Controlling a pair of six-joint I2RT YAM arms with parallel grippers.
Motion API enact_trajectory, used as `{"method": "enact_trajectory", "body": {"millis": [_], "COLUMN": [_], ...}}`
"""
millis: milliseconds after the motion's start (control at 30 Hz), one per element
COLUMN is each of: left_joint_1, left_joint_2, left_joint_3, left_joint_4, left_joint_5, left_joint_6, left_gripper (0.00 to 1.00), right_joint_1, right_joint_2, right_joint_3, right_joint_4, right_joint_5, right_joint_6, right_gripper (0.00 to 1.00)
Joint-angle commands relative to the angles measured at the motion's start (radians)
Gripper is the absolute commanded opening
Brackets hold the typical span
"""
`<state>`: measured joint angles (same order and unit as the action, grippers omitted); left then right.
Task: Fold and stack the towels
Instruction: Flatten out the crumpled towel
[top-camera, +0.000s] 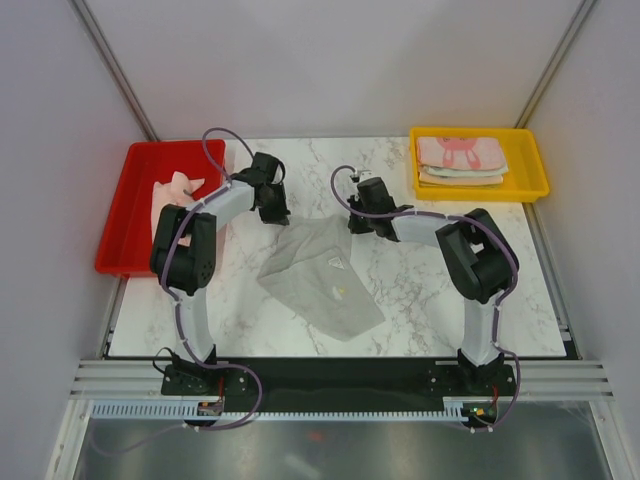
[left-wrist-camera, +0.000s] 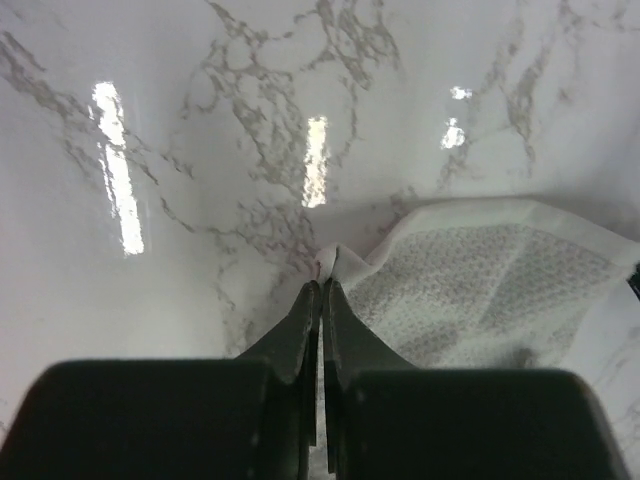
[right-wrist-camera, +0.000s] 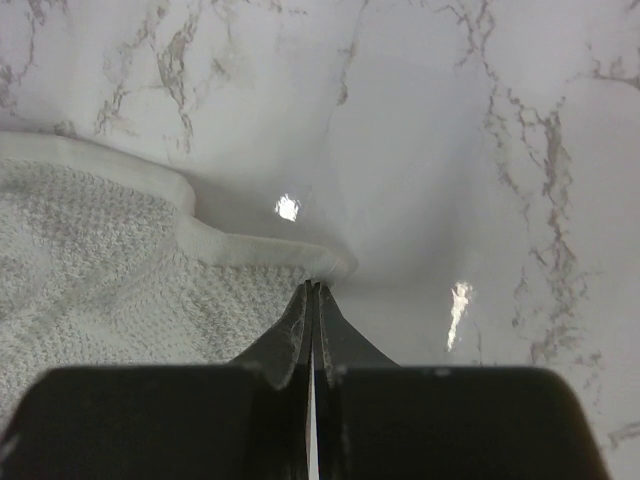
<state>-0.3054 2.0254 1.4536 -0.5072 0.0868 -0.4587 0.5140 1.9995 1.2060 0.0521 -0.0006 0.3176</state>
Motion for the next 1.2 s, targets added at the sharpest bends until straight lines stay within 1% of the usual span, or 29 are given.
{"method": "enact_trajectory", "body": {"millis": [0, 100, 133, 167, 200, 267, 300, 367, 467, 733, 867, 933, 1000, 1033, 1067, 1133, 1167], "left_joint_1": [-0.008, -0.008, -0.008, -0.008, -0.008, -0.008, -0.008, -0.006, -0.008, -0.008, -0.008, -0.008, -0.008, -0.008, -0.008, -0.009, -0.009], "left_joint_2": [-0.111, -0.111, -0.111, -0.110, -0.108, -0.099, -0.096, -0.091, -0.076, -0.063, -0.073, -0.073, -0.074, -0.077, -0.077, -0.080, -0.083], "left_joint_3": [-0.018, -0.038, -0.042, -0.051, -0.055, -0.058, -0.058, -0.056, -0.047, -0.047, -0.047, -0.047, -0.050, -0.055, -0.059, -0.062, -0.065], "left_joint_4": [0.002, -0.001, -0.001, 0.001, 0.001, -0.001, -0.001, 0.001, 0.001, -0.001, -0.001, -0.001, 0.001, 0.002, 0.002, 0.002, 0.002], "left_joint_5": [0.068, 0.048, 0.047, 0.042, 0.038, 0.019, 0.011, -0.010, -0.021, -0.019, -0.019, -0.018, -0.012, -0.012, -0.012, -0.006, -0.002], "left_joint_6": [-0.011, -0.011, -0.011, -0.014, -0.015, -0.014, -0.009, -0.006, -0.001, -0.001, 0.000, -0.003, -0.006, -0.008, -0.012, -0.017, -0.018], "left_gripper": [0.02, 0.02, 0.02, 0.02, 0.02, 0.02, 0.02, 0.02, 0.02, 0.02, 0.02, 0.02, 0.02, 0.02, 0.02, 0.02, 0.02], "right_joint_1": [0.000, 0.000, 0.000, 0.000, -0.002, -0.008, -0.011, -0.020, -0.023, -0.025, -0.022, -0.019, -0.015, -0.015, -0.012, -0.014, -0.014], "right_joint_2": [-0.102, -0.146, -0.157, -0.160, -0.162, -0.159, -0.154, -0.136, -0.105, 0.004, 0.010, -0.002, -0.018, -0.037, -0.045, -0.056, -0.057], "right_joint_3": [-0.040, -0.065, -0.065, -0.063, -0.062, -0.048, -0.040, -0.017, 0.012, 0.079, 0.052, 0.023, -0.021, -0.040, -0.057, -0.078, -0.082], "right_joint_4": [-0.017, -0.021, -0.026, -0.034, -0.040, -0.050, -0.051, -0.086, -0.100, -0.097, -0.081, -0.075, -0.066, -0.029, -0.017, -0.003, 0.002], "right_joint_5": [0.039, 0.036, 0.030, 0.010, 0.002, 0.004, -0.033, -0.044, -0.053, -0.076, -0.084, -0.088, -0.094, -0.102, -0.110, -0.124, -0.125], "right_joint_6": [-0.025, -0.028, -0.032, -0.049, -0.055, -0.074, -0.078, -0.086, -0.103, -0.166, -0.155, -0.155, -0.141, -0.135, -0.124, -0.114, -0.109], "right_gripper": [0.00, 0.00, 0.06, 0.22, 0.31, 0.44, 0.51, 0.57, 0.61, 0.65, 0.64, 0.62, 0.57, 0.54, 0.45, 0.36, 0.28]}}
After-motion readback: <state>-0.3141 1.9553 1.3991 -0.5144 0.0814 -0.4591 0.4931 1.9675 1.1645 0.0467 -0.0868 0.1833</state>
